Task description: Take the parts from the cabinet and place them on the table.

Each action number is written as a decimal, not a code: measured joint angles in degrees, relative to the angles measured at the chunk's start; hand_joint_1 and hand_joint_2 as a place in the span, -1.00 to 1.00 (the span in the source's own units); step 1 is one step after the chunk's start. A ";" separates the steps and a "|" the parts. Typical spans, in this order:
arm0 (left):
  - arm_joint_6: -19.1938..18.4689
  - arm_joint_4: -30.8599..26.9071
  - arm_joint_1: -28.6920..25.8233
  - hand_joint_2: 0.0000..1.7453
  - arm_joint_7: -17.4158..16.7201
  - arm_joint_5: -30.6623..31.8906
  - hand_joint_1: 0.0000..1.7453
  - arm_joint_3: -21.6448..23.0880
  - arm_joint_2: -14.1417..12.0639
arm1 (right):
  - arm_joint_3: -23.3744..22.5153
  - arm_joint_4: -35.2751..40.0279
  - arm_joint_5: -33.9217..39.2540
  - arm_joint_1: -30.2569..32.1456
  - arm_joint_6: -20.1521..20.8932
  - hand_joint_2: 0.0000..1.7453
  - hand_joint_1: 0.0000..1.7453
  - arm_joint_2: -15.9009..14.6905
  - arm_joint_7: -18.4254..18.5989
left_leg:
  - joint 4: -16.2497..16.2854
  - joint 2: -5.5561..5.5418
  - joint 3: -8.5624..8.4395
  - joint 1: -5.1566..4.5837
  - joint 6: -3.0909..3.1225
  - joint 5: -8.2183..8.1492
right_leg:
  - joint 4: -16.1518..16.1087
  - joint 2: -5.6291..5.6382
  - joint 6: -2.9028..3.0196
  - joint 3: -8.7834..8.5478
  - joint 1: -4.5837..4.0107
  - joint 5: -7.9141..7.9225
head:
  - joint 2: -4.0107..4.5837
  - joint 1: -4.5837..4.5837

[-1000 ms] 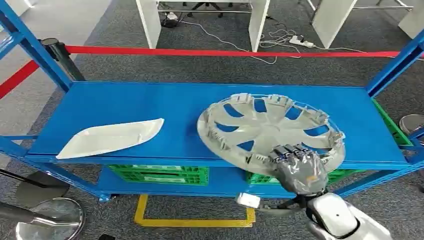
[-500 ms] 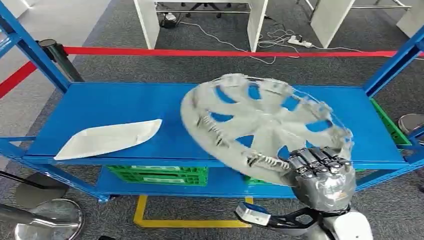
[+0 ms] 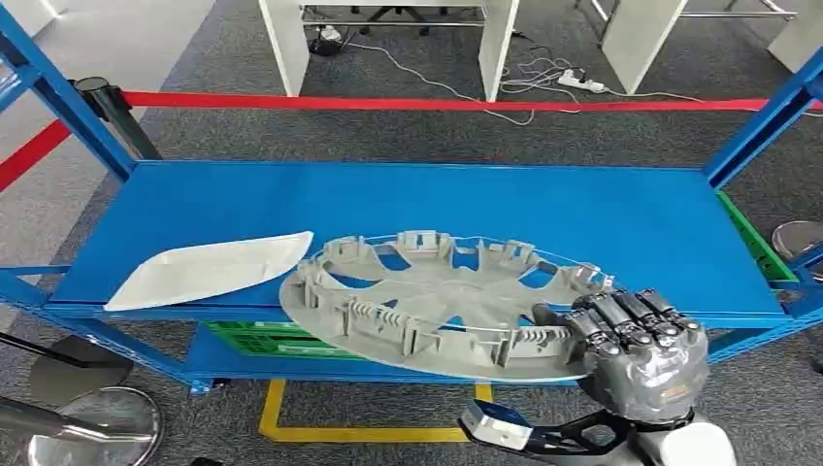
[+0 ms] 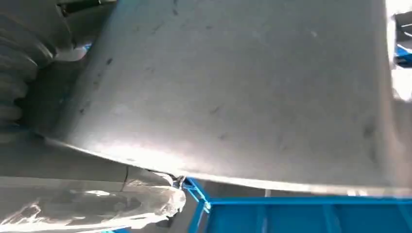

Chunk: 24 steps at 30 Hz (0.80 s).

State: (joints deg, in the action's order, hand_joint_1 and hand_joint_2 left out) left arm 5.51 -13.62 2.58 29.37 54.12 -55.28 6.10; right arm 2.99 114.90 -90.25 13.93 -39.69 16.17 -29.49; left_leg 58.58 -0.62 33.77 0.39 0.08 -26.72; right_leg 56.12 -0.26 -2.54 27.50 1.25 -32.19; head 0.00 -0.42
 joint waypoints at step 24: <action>0.22 0.00 0.07 1.00 0.57 0.42 -1.00 -0.91 -0.02 | 2.10 0.26 0.00 0.00 0.00 1.00 1.00 0.15 4.85 | 0.03 0.00 -0.07 -0.17 0.05 -0.03 | -0.08 0.00 -0.06 -0.36 0.13 0.05 | 0.00 0.00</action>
State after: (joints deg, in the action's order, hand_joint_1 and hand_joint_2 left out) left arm 5.73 -13.62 2.66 29.94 54.53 -56.19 6.08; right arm 5.09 115.16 -90.25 13.93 -39.69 16.33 -24.64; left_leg 58.61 -0.63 33.71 0.22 0.13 -26.75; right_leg 56.04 -0.26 -2.61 27.14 1.38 -32.14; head 0.00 -0.41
